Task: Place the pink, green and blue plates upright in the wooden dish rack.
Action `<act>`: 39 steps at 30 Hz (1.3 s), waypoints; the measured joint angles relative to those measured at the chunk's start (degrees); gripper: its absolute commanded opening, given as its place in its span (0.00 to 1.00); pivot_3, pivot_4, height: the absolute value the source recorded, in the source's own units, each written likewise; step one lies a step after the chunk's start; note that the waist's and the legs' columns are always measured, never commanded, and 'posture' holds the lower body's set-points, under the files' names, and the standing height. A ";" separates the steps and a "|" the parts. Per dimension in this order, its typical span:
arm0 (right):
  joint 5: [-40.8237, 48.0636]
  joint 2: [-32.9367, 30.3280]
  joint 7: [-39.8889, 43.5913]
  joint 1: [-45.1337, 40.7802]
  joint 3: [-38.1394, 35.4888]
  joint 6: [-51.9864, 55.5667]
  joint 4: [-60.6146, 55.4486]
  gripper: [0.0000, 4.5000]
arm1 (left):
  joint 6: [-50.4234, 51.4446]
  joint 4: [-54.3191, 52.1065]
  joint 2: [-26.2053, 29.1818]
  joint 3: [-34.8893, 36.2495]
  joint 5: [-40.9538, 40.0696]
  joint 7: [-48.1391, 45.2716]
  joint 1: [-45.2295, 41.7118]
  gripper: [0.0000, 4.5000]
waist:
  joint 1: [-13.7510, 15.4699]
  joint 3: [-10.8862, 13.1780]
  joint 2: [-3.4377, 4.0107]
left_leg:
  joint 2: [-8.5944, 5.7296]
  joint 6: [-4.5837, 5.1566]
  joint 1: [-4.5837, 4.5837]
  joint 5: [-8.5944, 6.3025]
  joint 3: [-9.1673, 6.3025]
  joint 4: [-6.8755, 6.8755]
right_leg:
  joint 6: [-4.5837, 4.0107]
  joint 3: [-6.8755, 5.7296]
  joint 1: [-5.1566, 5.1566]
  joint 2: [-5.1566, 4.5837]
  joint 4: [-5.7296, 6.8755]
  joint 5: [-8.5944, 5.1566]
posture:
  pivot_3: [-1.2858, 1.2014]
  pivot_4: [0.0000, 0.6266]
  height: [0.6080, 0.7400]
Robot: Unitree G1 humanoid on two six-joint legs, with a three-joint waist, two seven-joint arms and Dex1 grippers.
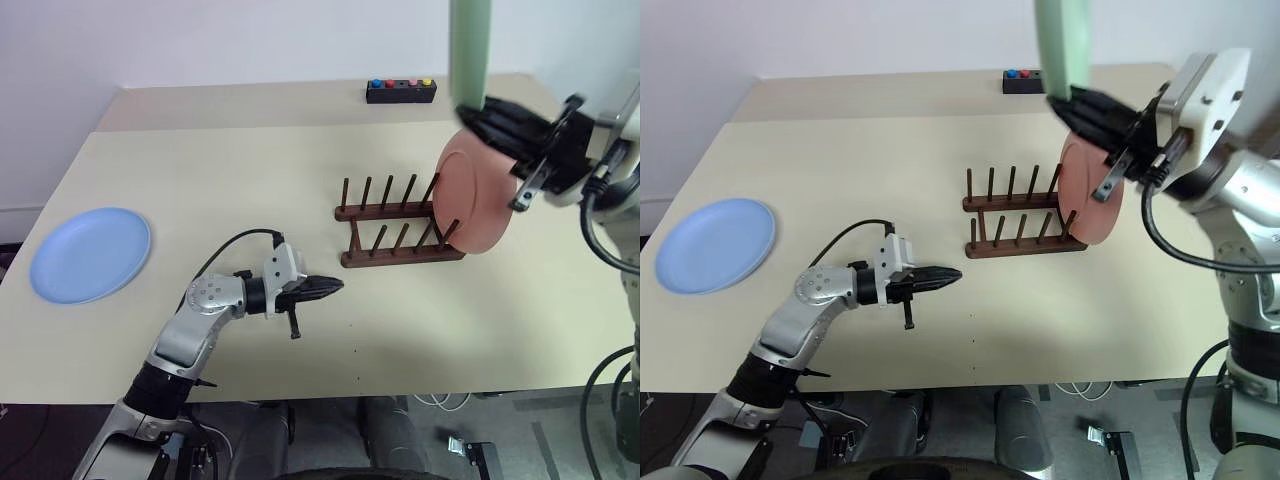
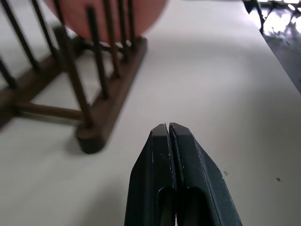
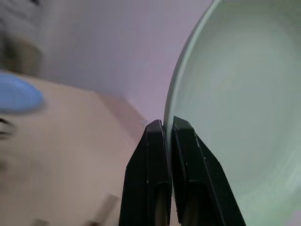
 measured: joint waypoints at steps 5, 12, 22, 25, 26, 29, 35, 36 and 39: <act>5.54 1.84 0.76 6.55 -1.35 5.82 -0.19 0.01 | 1.31 -2.54 0.42 3.15 -3.00 1.35 0.19 0.00 | 0.83 0.00 -0.01 | -0.01 0.00 -0.02 0.00 0.01 0.03 | 0.00 0.00 -0.02 0.00 0.00 0.00 | 0.52 0.24 1.00; 9.49 2.71 2.44 11.63 -4.53 10.46 0.01 0.01 | 2.83 -3.67 2.67 5.17 -4.86 1.23 1.28 0.00 | 1.06 0.00 -0.01 | -0.01 0.00 -0.03 0.00 0.03 0.03 | 0.00 -0.01 -0.04 0.02 0.01 0.00 | 0.52 0.24 1.00; 12.64 3.16 5.01 11.69 -6.15 14.50 3.46 0.01 | 2.87 -3.66 3.19 5.23 -5.03 0.96 1.28 0.00 | 1.06 0.00 -0.01 | -0.01 0.00 -0.03 0.00 0.03 0.02 | 0.00 -0.01 -0.04 0.02 0.01 0.00 | 0.52 0.24 1.00; 12.55 3.19 5.55 11.24 -6.04 15.38 4.84 0.01 | 2.86 -3.66 3.18 5.08 -5.02 0.97 1.29 0.00 | 1.08 0.00 -0.02 | 0.00 0.00 -0.03 0.00 0.03 0.02 | 0.00 -0.01 -0.04 0.02 0.01 0.00 | 0.52 0.24 1.00; 12.39 3.22 5.74 11.12 -5.95 15.52 5.20 0.01 | 2.86 -3.66 3.18 5.04 -5.01 0.97 1.32 0.00 | 1.08 0.00 -0.02 | 0.00 0.00 -0.03 0.00 0.03 0.02 | 0.00 -0.01 -0.04 0.02 0.01 0.00 | 0.52 0.24 1.00; 11.66 3.52 6.38 10.36 -5.75 15.67 6.47 0.01 | 2.86 -3.67 3.18 4.97 -4.97 1.04 1.49 0.00 | 1.04 0.00 -0.02 | 0.00 0.00 -0.03 0.00 0.03 0.02 | 0.00 -0.01 -0.04 0.02 0.00 0.00 | 0.52 0.24 1.00; 10.30 4.27 7.48 8.88 -4.97 16.18 8.84 0.01 | 2.84 -3.66 3.18 4.84 -4.83 1.13 1.61 0.00 | 1.07 0.00 -0.02 | 0.00 0.00 -0.03 0.00 0.03 0.02 | 0.00 -0.01 -0.04 0.03 0.00 0.00 | 0.52 0.24 1.00; 10.05 4.31 7.77 8.65 -4.71 16.23 9.25 0.01 | 2.84 -3.66 3.18 4.77 -4.80 1.16 1.61 0.00 | 1.06 0.00 -0.02 | -0.01 0.00 -0.03 0.00 0.03 0.02 | 0.00 -0.01 -0.04 0.03 0.00 0.00 | 0.52 0.24 1.00; 9.40 4.33 8.34 8.22 -4.42 16.49 10.08 0.01 | 2.83 -3.67 3.16 4.48 -4.74 1.21 1.68 0.00 | 1.07 0.00 -0.02 | 0.00 0.00 -0.03 0.00 0.03 0.02 | 0.00 -0.01 -0.04 0.02 0.00 0.00 | 0.52 0.24 1.00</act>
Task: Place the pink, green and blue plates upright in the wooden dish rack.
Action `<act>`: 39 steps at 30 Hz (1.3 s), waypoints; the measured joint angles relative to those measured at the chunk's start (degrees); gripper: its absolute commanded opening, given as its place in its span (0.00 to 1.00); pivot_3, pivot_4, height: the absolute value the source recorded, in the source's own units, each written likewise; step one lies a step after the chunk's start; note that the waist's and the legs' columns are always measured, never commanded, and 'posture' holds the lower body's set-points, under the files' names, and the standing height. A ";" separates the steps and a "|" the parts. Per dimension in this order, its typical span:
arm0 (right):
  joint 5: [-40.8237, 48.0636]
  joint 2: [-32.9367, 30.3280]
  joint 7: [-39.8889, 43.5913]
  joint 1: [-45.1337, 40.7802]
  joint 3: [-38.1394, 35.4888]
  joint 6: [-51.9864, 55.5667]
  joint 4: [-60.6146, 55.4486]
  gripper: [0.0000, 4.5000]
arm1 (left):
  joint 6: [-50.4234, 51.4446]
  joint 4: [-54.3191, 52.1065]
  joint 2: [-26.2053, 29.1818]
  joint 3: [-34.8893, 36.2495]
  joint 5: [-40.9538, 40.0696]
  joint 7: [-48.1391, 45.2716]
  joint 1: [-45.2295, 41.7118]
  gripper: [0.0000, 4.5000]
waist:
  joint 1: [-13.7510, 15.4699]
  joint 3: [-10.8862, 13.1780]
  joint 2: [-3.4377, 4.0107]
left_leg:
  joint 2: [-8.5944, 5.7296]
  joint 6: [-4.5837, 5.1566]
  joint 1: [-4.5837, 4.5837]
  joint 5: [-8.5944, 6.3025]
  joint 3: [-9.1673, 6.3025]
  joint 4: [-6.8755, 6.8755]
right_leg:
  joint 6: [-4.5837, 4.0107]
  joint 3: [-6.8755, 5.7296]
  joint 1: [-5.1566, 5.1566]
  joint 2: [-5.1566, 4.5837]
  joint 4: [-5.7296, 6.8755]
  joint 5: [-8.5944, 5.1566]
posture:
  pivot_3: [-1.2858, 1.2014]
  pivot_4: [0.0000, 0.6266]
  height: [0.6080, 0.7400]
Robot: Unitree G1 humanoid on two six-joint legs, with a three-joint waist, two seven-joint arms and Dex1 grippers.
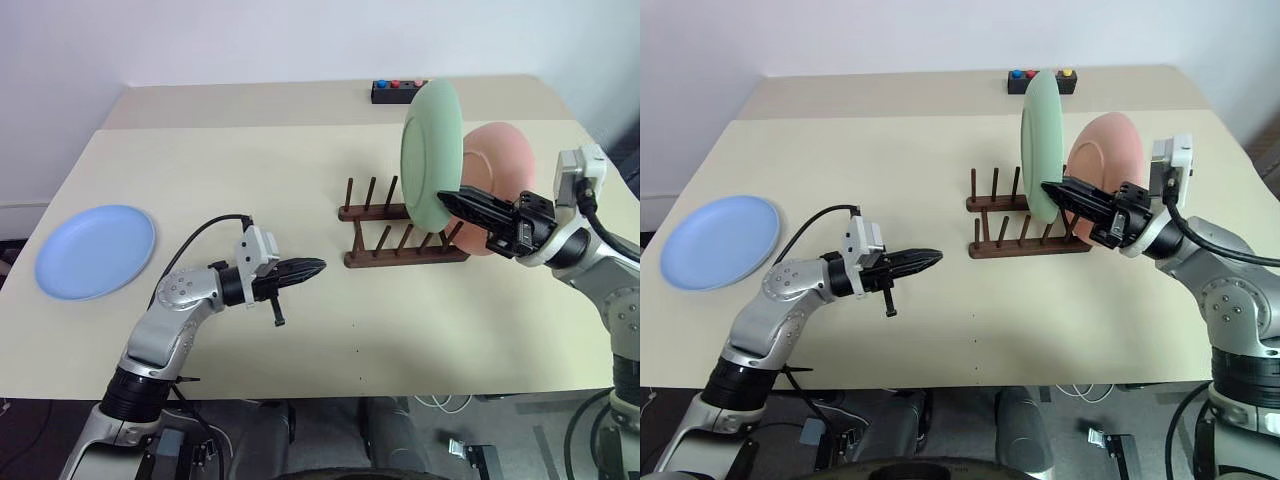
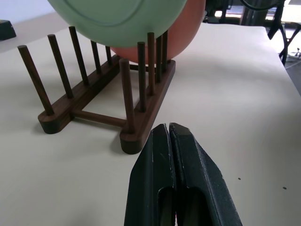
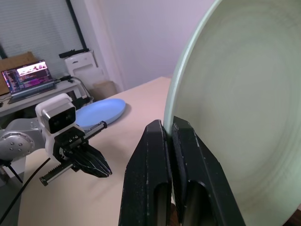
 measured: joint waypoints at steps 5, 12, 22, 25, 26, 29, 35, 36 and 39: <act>-0.23 0.16 0.35 -0.17 0.15 0.87 0.77 0.14 | 0.00 0.00 0.00 -0.02 0.00 0.06 0.04 0.00 | 0.01 0.00 0.00 | 0.00 0.00 0.00 0.00 0.00 0.00 | 0.00 0.00 0.00 0.00 0.00 0.00 | 0.52 0.24 1.00; -1.75 0.44 0.35 -0.17 0.12 0.77 0.90 0.86 | 0.00 0.00 -0.02 -0.29 0.07 0.12 0.03 0.00 | -0.01 0.00 0.00 | 0.00 0.00 0.00 0.00 0.00 0.00 | 0.00 0.00 -0.01 0.00 0.00 0.00 | 0.52 0.24 1.00; -6.97 0.60 -0.13 -0.24 0.11 -3.07 0.90 0.99 | 0.00 0.00 -0.05 -0.49 0.09 0.11 0.02 0.00 | -0.02 0.00 0.00 | 0.00 0.00 0.00 0.00 0.00 0.00 | 0.00 0.00 -0.01 0.00 0.00 0.00 | 0.52 0.24 1.00; -8.81 0.60 -0.40 -1.15 0.20 -3.95 0.86 0.99 | 0.00 0.01 -0.05 -0.49 0.09 0.11 0.02 0.00 | -0.04 0.00 0.00 | 0.00 0.00 0.00 0.00 0.00 -0.01 | 0.00 0.00 -0.02 0.00 0.00 0.00 | 0.52 0.24 1.00; -9.46 0.58 -0.46 -1.70 0.24 -4.41 0.77 0.99 | 0.00 0.01 -0.06 -0.50 0.09 0.11 0.00 0.00 | -0.06 0.00 0.00 | 0.00 0.00 0.00 0.00 0.01 -0.01 | 0.00 0.00 -0.02 0.00 0.00 0.00 | 0.52 0.24 1.00; -11.36 0.28 -0.56 -3.14 0.25 -5.70 0.14 0.99 | 0.00 0.01 -0.07 -0.50 0.09 0.12 -0.01 0.00 | -0.03 0.00 0.00 | 0.00 0.00 -0.01 0.00 0.00 -0.02 | 0.00 0.00 -0.03 0.00 0.00 0.00 | 0.52 0.24 1.00; -17.54 -2.04 -1.39 -6.38 0.25 -9.83 -0.47 0.99 | 0.00 0.00 -0.05 -0.49 0.09 0.23 0.01 0.00 | -0.03 0.00 0.00 | 0.00 0.00 -0.05 0.00 0.01 -0.01 | 0.00 0.00 -0.07 0.00 0.00 0.00 | 0.52 0.24 1.00; -18.25 -2.42 -1.61 -7.14 0.16 -10.56 -0.64 0.99 | 0.00 0.00 -0.05 -0.48 0.09 0.26 0.01 0.00 | -0.06 0.00 0.00 | 0.00 0.00 -0.06 0.00 0.01 -0.02 | 0.00 0.00 -0.09 0.00 0.00 0.00 | 0.52 0.24 1.00; -19.79 -2.78 -2.04 -9.19 0.06 -12.10 -2.29 0.99 | 0.00 0.01 -0.04 -0.43 0.09 0.65 0.00 0.00 | -0.09 0.00 0.00 | 0.01 0.00 -0.08 0.00 0.01 -0.04 | 0.00 0.00 -0.12 0.00 0.00 0.00 | 0.52 0.24 1.00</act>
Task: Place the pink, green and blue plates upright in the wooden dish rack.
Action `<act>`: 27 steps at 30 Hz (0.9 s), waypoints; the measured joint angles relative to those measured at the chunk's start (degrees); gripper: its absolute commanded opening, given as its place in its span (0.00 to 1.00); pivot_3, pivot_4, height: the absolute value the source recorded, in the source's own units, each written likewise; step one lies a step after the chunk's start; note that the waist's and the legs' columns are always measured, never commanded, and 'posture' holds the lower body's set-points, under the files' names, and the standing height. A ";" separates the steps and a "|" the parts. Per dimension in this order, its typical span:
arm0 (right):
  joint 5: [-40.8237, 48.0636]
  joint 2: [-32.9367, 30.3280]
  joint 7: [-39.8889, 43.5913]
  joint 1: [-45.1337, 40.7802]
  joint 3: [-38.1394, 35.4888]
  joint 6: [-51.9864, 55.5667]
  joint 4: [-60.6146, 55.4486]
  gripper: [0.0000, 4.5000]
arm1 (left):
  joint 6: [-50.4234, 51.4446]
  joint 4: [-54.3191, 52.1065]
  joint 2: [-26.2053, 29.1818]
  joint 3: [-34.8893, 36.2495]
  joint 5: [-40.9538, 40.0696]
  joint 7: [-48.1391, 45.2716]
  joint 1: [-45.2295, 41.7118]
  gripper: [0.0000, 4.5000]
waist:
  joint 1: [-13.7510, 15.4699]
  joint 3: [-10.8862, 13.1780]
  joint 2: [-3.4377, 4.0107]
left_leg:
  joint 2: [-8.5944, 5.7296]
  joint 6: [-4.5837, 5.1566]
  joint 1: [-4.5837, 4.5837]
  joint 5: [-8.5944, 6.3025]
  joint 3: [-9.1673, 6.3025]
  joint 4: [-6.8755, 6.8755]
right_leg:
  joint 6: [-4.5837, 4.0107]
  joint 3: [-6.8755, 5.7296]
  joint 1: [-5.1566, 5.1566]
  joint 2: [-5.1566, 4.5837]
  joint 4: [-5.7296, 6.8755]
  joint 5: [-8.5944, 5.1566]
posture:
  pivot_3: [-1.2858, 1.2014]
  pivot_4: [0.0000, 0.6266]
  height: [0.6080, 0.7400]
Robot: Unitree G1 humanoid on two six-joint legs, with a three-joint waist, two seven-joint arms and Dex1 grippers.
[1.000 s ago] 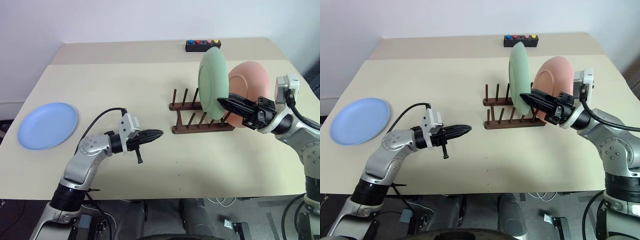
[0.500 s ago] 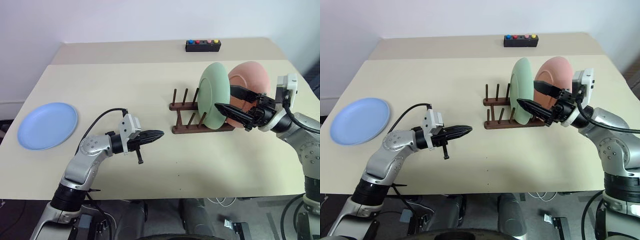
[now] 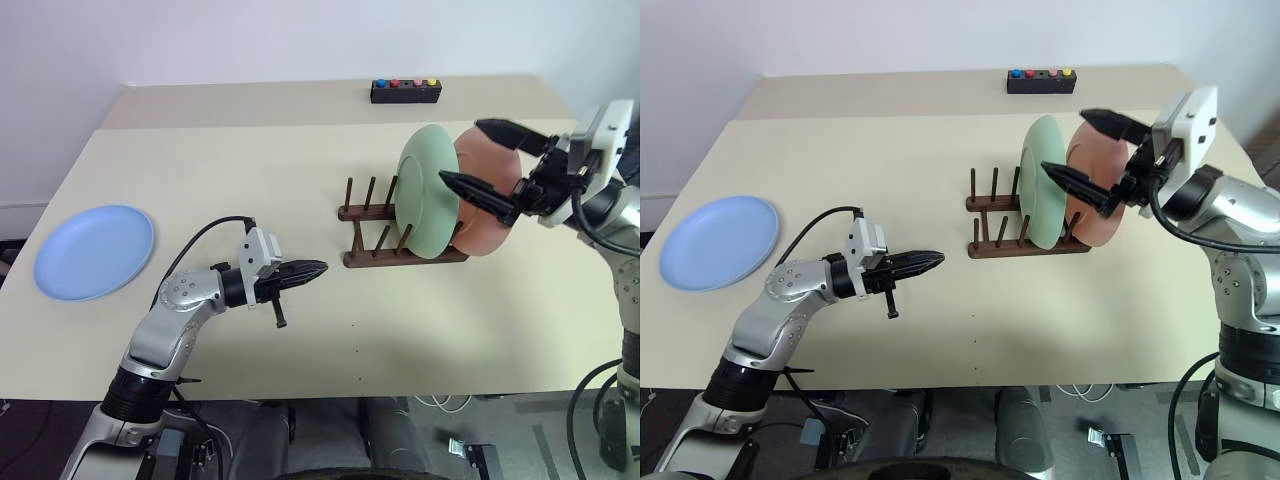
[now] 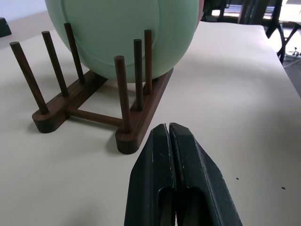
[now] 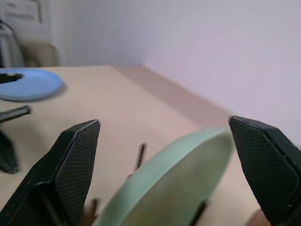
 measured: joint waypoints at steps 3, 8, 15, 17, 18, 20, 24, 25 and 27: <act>-0.47 -0.41 -0.17 -1.57 0.07 -0.46 -2.74 0.99 | 0.00 0.05 0.01 0.18 -0.01 0.45 -0.01 0.00 | 0.05 0.00 0.00 | 0.00 0.00 -0.02 0.00 0.00 0.01 | 0.00 0.00 -0.01 0.00 0.00 0.00 | 0.52 0.24 1.00; -1.32 0.96 -0.85 -3.49 6.74 0.21 -10.15 1.00 | 2.25 1.08 0.55 3.02 -0.95 1.93 -0.64 0.40 | -0.31 0.00 0.00 | 0.05 0.00 -0.01 0.00 -0.01 -0.01 | -0.01 -0.01 -0.07 0.05 0.03 0.00 | 0.52 0.24 1.00; -14.44 6.18 -2.69 -6.13 22.57 -2.57 -8.79 1.00 | 2.20 4.11 1.99 12.02 -1.36 7.62 -1.70 0.99 | 0.03 0.03 -0.06 | 0.03 -0.01 -0.05 0.01 -0.01 0.02 | -0.01 -0.02 -0.10 0.02 0.01 0.01 | 0.52 0.24 1.00; -17.41 7.08 -2.60 -6.37 24.67 -4.49 -7.50 1.00 | 2.03 5.87 3.15 15.75 -0.61 11.34 -1.90 0.99 | 0.01 0.05 -0.09 | 0.03 -0.01 -0.06 0.00 -0.02 0.00 | -0.01 -0.03 -0.12 0.02 0.01 0.01 | 0.52 0.24 1.00; -18.52 7.68 -2.48 -6.37 25.64 -5.31 -6.83 1.00 | 1.99 7.06 4.19 17.77 0.16 13.60 -1.95 0.99 | -0.02 0.06 -0.11 | 0.03 -0.01 -0.06 0.00 -0.03 -0.01 | -0.01 -0.03 -0.14 0.02 0.01 0.01 | 0.52 0.24 1.00; -20.21 8.50 -2.10 -6.36 26.98 -6.77 -5.69 1.00 | 2.25 8.92 5.68 21.37 1.21 17.28 -2.22 0.99 | -0.09 0.07 -0.12 | 0.03 -0.01 -0.07 0.00 -0.02 -0.02 | -0.01 -0.03 -0.16 0.01 0.02 0.01 | 0.52 0.24 1.00; -22.84 10.46 -1.51 -6.36 28.54 -9.57 -3.15 1.00 | 4.93 13.53 8.20 25.56 3.98 25.66 -3.93 0.99 | -0.10 0.07 -0.18 | 0.03 -0.01 -0.07 0.01 -0.04 0.00 | -0.02 -0.05 -0.16 0.02 0.04 0.02 | 0.52 0.24 1.00; -23.23 10.79 -1.38 -6.35 28.80 -9.84 -2.56 1.00 | 5.88 15.46 9.02 27.19 4.73 27.94 -4.53 0.99 | -0.11 0.08 -0.20 | 0.03 -0.01 -0.08 0.01 -0.04 0.00 | -0.02 -0.06 -0.17 0.02 0.04 0.03 | 0.52 0.24 1.00; -24.14 11.53 -1.31 -6.32 28.83 -10.54 -1.54 1.00 | 8.45 19.41 9.84 30.20 5.61 33.60 -6.89 0.99 | -0.11 0.10 -0.24 | 0.03 -0.01 -0.07 0.01 -0.07 -0.01 | -0.02 -0.08 -0.18 0.02 0.06 0.03 | 0.52 0.24 1.00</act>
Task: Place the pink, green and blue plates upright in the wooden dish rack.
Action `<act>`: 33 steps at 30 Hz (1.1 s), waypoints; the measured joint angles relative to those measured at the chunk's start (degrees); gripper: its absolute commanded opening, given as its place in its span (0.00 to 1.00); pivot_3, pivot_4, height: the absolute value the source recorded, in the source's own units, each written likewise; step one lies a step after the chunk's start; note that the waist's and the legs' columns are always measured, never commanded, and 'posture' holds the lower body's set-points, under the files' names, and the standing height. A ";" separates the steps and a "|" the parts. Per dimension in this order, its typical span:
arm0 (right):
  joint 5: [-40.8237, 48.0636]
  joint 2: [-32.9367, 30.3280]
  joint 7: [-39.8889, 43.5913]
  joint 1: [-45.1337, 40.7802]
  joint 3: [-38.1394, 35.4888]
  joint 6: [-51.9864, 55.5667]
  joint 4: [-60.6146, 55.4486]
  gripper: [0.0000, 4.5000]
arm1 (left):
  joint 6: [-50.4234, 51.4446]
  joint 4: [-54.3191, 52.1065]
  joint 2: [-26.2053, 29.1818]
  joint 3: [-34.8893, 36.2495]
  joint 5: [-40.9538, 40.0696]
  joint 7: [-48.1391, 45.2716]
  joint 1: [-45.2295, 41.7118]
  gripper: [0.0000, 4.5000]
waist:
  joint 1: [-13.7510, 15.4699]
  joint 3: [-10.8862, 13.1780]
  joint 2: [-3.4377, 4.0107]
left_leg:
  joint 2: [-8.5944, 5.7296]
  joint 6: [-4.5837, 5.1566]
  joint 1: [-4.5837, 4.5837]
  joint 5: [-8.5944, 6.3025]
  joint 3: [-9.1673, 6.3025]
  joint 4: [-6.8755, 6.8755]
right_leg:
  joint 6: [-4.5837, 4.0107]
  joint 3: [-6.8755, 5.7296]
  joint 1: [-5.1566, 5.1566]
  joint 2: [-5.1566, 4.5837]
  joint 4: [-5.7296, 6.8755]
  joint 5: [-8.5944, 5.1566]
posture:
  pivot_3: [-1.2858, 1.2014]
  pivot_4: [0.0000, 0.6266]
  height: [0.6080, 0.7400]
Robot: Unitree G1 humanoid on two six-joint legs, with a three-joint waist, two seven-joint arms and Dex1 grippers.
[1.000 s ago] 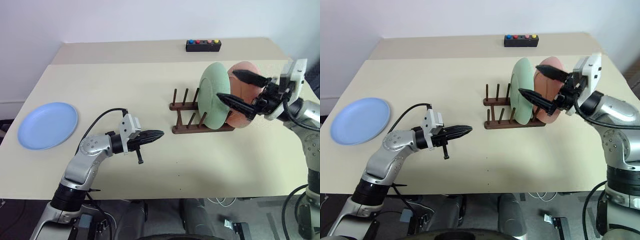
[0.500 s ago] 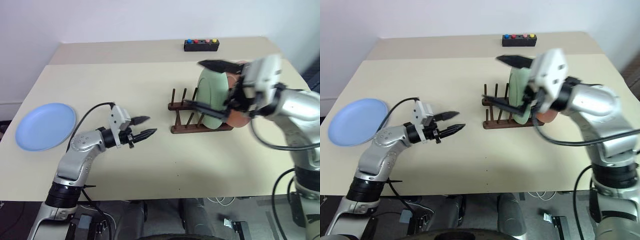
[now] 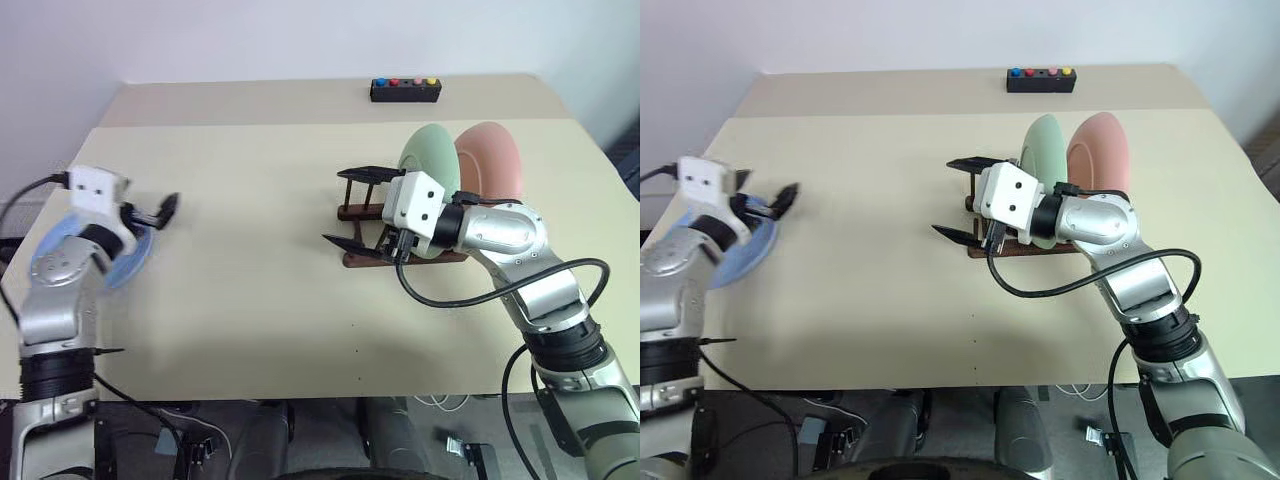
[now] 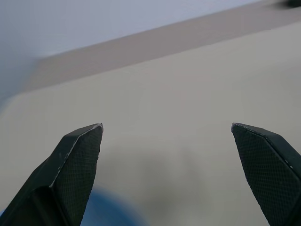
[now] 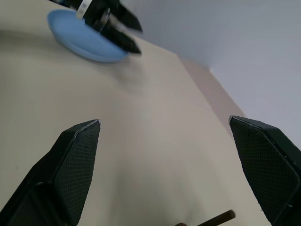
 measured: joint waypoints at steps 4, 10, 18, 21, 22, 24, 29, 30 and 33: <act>-0.70 1.02 0.10 0.02 0.23 -0.91 0.92 1.00 | 4.66 9.89 3.32 4.80 3.23 11.84 -4.73 0.99 | -0.11 0.02 -0.12 | -0.02 -0.01 0.00 0.00 -0.04 -0.01 | 0.00 -0.05 0.00 -0.02 0.00 0.01 | 0.52 0.24 1.00; -1.32 1.80 0.03 0.65 0.20 -1.07 1.24 1.00 | 8.26 23.73 7.89 7.10 4.35 16.11 -7.67 0.99 | -0.08 -0.01 -0.24 | -0.01 -0.02 0.00 0.01 -0.06 -0.05 | -0.04 -0.09 -0.05 0.00 0.07 0.04 | 0.52 0.24 1.00; -1.83 2.25 -0.16 1.99 0.13 -0.99 1.19 1.00 | 8.62 41.95 12.13 3.53 5.94 12.00 -13.62 0.94 | -0.01 -0.08 -0.42 | -0.02 -0.04 0.00 0.02 -0.08 -0.03 | -0.04 -0.12 -0.03 0.00 0.08 0.04 | 0.52 0.24 1.00; -2.19 2.25 -0.22 2.82 0.01 -0.99 1.17 1.00 | 8.48 43.79 12.13 3.61 5.09 10.46 -14.82 0.70 | -0.04 -0.09 -0.46 | -0.02 -0.05 -0.01 0.02 -0.08 -0.04 | -0.04 -0.12 -0.03 -0.01 0.08 0.04 | 0.52 0.24 1.00; -2.27 2.25 -0.24 2.97 -0.04 -0.98 1.17 1.00 | 8.47 43.85 12.04 3.81 4.56 10.41 -14.82 0.59 | -0.05 -0.09 -0.47 | -0.02 -0.04 -0.01 0.02 -0.08 -0.04 | -0.04 -0.12 -0.03 -0.01 0.09 0.04 | 0.52 0.24 1.00; -2.30 2.25 -0.30 3.00 -0.13 -0.98 1.16 1.00 | 8.45 43.76 11.89 4.24 3.89 10.51 -14.81 0.37 | -0.06 -0.09 -0.47 | -0.01 -0.05 -0.01 0.02 -0.08 -0.04 | -0.05 -0.12 -0.04 -0.01 0.09 0.04 | 0.52 0.24 1.00; -2.33 2.27 -0.44 3.06 -0.30 -0.99 1.15 1.00 | 8.72 37.56 9.58 7.05 0.58 10.50 -12.98 0.01 | 0.05 -0.10 -0.48 | -0.01 -0.06 0.00 0.03 -0.09 -0.02 | -0.05 -0.12 -0.03 -0.04 0.11 0.04 | 0.52 0.24 1.00; -2.33 2.28 -0.45 3.07 -0.37 -1.00 1.15 1.00 | 8.97 35.33 8.99 7.24 0.20 10.45 -11.98 0.01 | 0.03 -0.10 -0.48 | -0.02 -0.06 0.00 0.03 -0.08 -0.02 | -0.05 -0.12 -0.02 -0.06 0.11 0.05 | 0.52 0.24 1.00; -2.35 2.26 -0.46 3.27 -0.73 -1.06 1.18 1.00 | 9.27 27.11 4.69 8.46 -2.38 9.26 -8.19 0.01 | 0.20 -0.11 -0.48 | -0.02 -0.07 -0.01 0.04 -0.08 -0.01 | -0.06 -0.12 -0.02 -0.07 0.10 0.06 | 0.52 0.24 1.00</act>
